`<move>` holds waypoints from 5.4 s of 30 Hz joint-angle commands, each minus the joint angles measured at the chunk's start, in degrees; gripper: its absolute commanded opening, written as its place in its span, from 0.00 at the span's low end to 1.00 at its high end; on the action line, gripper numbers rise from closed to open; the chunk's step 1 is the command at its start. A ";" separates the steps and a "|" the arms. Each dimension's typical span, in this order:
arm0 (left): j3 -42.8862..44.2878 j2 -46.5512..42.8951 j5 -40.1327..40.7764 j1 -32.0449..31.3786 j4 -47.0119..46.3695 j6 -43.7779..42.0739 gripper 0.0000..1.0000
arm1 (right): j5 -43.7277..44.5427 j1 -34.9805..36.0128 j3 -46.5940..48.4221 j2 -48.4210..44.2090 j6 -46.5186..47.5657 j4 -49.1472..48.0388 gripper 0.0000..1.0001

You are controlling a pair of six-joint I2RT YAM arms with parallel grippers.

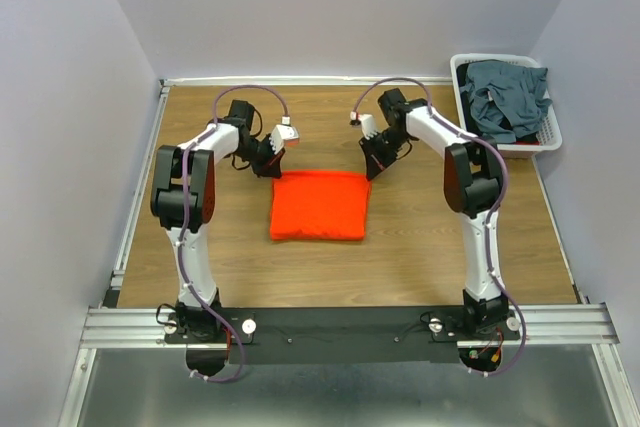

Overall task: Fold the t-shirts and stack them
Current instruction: Fold the tshirt, then neatly place the folded tshirt to the corner

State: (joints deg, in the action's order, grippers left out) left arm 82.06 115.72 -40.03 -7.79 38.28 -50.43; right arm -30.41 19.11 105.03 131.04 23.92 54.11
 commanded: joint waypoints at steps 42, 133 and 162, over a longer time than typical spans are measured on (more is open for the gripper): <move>-8.07 8.38 -23.60 4.01 -42.41 63.17 0.95 | -17.66 -7.25 8.77 11.25 -32.09 -19.48 1.00; -11.67 -15.85 1.05 3.31 -34.35 64.60 0.95 | -23.39 -7.33 -10.11 -13.60 -47.13 -44.88 1.00; -5.32 -5.24 44.08 -26.75 -17.89 64.76 0.95 | -1.75 -13.40 -22.24 -34.45 -29.81 -29.15 1.00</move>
State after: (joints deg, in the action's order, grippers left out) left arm 77.12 110.87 4.10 -34.50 20.34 12.69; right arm -33.45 5.98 83.70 98.76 -7.20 23.68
